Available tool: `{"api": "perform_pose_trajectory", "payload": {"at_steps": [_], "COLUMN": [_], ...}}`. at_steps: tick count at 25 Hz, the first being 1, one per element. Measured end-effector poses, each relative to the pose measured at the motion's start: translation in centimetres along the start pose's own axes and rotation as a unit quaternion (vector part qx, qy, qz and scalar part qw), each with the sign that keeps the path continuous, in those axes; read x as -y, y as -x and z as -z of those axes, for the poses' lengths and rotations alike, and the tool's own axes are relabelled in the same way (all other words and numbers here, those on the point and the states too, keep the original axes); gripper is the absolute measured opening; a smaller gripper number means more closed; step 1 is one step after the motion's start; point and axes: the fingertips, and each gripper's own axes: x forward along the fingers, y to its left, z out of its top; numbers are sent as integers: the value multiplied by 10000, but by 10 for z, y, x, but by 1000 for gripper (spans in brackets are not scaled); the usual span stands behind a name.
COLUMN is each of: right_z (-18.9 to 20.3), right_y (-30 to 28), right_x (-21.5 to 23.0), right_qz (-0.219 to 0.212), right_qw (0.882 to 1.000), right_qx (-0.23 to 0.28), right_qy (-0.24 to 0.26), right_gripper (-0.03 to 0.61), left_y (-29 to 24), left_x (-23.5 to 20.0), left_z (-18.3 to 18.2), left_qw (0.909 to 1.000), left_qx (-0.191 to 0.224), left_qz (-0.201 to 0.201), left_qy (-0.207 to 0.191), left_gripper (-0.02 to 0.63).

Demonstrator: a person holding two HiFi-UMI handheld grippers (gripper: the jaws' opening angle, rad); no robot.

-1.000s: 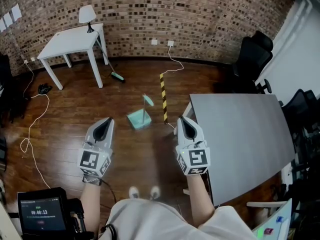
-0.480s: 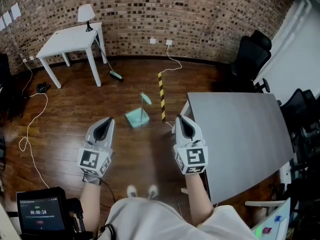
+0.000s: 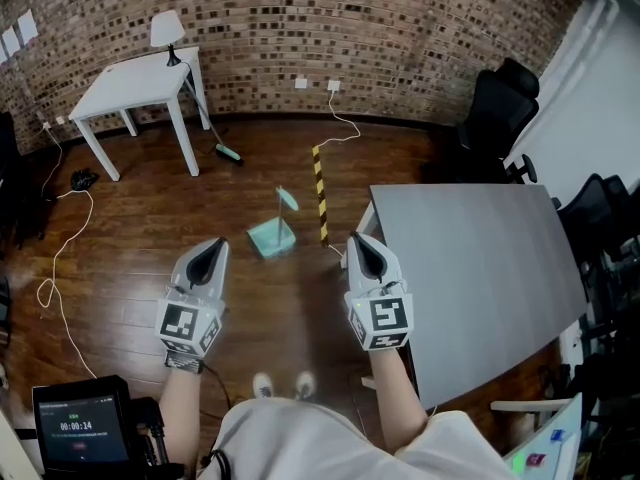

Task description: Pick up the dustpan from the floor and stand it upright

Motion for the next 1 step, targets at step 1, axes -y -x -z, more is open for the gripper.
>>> {"api": "perform_pose_trajectory", "payload": {"at_steps": [1], "right_z": [3], "right_y": [1], "right_x": [0], "right_qz": [-18], "right_qw": [10000], "right_qx": [-21], "right_qy": [-6], "right_gripper": [12], "left_y": [0], "left_x": [2], "left_z": [2], "left_qw": [10000], "left_qx": [-16], "left_qz": [-2], "left_qy": [12], "left_gripper": [2]}}
